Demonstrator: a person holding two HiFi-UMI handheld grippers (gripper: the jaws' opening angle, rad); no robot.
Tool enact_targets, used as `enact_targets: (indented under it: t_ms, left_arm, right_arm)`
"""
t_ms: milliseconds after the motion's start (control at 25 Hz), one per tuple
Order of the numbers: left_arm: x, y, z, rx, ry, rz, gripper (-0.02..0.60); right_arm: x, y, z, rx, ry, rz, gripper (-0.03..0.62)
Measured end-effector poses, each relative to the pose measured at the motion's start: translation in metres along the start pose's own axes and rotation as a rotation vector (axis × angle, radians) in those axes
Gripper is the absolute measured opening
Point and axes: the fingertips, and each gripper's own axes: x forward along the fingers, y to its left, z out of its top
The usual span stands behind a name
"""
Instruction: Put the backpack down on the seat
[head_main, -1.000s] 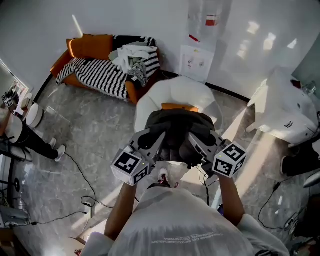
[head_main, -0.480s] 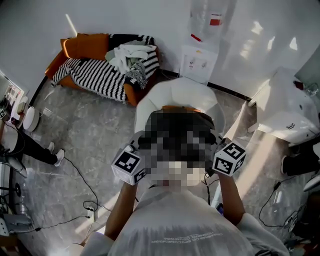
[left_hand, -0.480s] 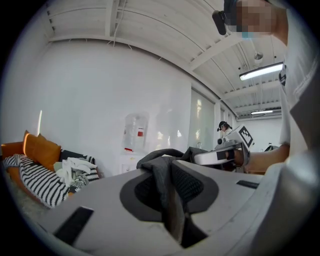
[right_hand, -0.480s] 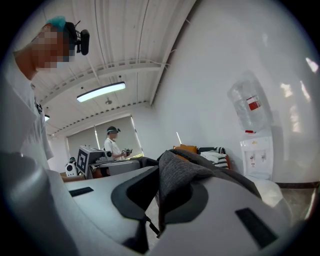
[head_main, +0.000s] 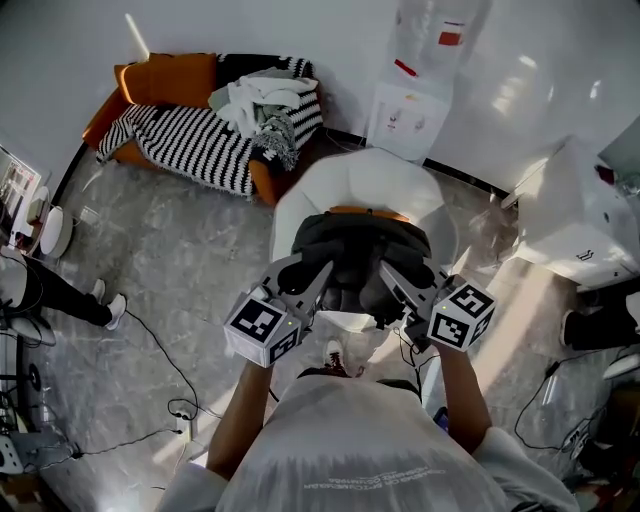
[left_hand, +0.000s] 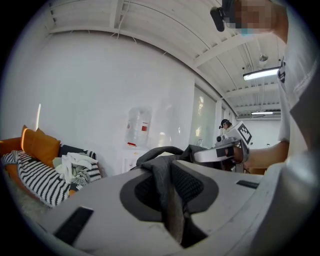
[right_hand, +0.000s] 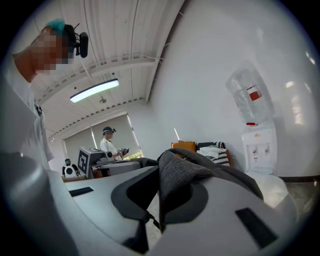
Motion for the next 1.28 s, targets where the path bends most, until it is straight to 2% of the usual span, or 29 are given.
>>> enact_targets:
  t_ms: [440,640,1000,1160,1280]
  left_arm:
    - [0.017,0.044,-0.015,0.009,0.058,-0.024,0.069]
    - [0.028,0.067,-0.028,-0.043,0.114,-0.031,0.069]
    - [0.058,0.113,-0.062,-0.122,0.186,0.003,0.069]
    - [0.073,0.134,-0.08,-0.17,0.204,0.019,0.069]
    - [0.091,0.148,-0.091,-0.196,0.211,0.03,0.071]
  right_arm:
    - [0.035,-0.025,-0.005,0.017,0.06,0.004,0.031]
    - [0.055,-0.042,-0.013,0.04,0.079,0.015,0.031]
    - [0.1,-0.093,-0.028,0.079,0.123,0.039,0.031]
    - [0.12,-0.114,-0.044,0.103,0.156,0.061,0.031]
    - [0.131,-0.137,-0.053,0.122,0.166,0.047,0.031]
